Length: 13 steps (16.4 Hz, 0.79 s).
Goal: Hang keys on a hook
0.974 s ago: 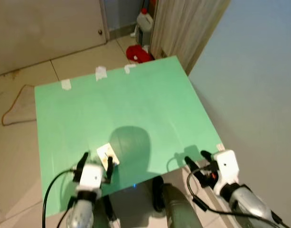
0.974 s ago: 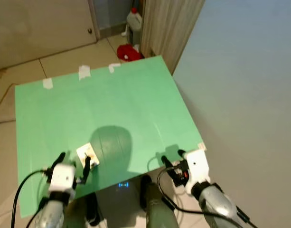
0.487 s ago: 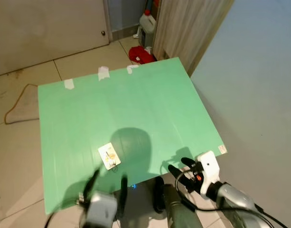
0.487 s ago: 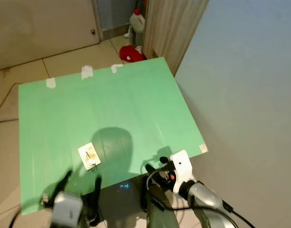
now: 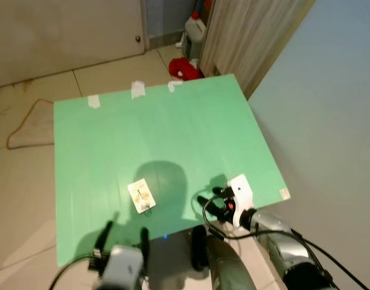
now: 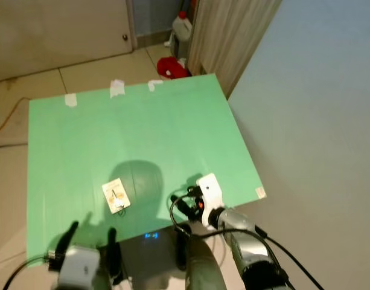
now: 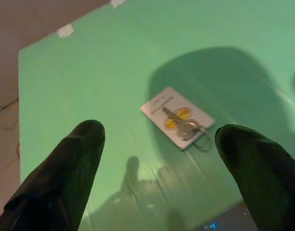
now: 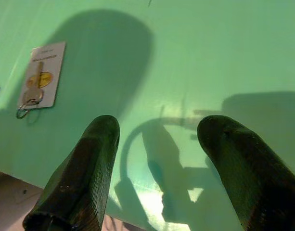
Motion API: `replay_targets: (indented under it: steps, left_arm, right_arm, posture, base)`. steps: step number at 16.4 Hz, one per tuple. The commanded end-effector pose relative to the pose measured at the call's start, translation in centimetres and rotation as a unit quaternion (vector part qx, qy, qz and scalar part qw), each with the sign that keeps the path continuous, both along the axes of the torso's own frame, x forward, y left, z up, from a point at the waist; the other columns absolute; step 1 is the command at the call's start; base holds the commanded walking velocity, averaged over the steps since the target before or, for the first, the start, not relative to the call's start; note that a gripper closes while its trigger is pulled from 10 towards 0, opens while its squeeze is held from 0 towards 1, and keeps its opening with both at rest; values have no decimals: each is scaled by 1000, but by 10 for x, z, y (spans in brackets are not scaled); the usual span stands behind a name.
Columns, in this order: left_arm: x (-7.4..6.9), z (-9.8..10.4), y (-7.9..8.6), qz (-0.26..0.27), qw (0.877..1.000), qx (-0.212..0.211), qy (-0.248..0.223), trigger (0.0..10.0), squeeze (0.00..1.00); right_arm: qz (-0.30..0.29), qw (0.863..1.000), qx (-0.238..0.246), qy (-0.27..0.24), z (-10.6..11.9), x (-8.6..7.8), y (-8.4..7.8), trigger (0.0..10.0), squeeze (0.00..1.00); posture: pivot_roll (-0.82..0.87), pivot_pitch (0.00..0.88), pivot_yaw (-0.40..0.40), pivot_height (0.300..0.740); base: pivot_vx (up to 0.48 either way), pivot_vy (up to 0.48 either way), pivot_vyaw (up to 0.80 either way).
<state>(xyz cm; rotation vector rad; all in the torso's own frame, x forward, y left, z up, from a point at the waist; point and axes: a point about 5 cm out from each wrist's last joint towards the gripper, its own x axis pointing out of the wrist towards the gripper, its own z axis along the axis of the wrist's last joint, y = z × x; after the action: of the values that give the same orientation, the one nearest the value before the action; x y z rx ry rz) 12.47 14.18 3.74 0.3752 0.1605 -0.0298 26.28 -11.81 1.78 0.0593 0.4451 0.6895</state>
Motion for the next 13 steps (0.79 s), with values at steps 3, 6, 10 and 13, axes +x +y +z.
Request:
replay_targets:
  steps: [3, 6, 10, 13]
  left_arm:
    - [16, -19, -8, -21, 999, -2, 50, 10000, 0]
    - [39, -37, 1, -15, 998, 6, 66, 10000, 0]
    - [45, -44, 2, 2, 997, 32, 69, 10000, 0]
    - [46, -50, 0, -7, 997, 24, 69, 10000, 0]
  right_arm:
    - [-15, 1000, -22, -4, -8, -11, -22, 10000, 0]
    - [-43, 998, -29, -31, 13, -25, -50, 10000, 0]
    - [-61, 996, -57, -15, 14, -58, -79, 10000, 0]
    - [-68, 996, -55, -7, 17, -67, -74, 10000, 0]
  posture:
    - [-51, 327, -143, 740]
    - [-180, 348, -159, 740]
    - [-242, 359, -146, 740]
    - [-242, 359, -134, 740]
  base:
    - [0, 0, 0]
    - [0, 0, 0]
    - [0, 0, 0]
    - [0, 0, 0]
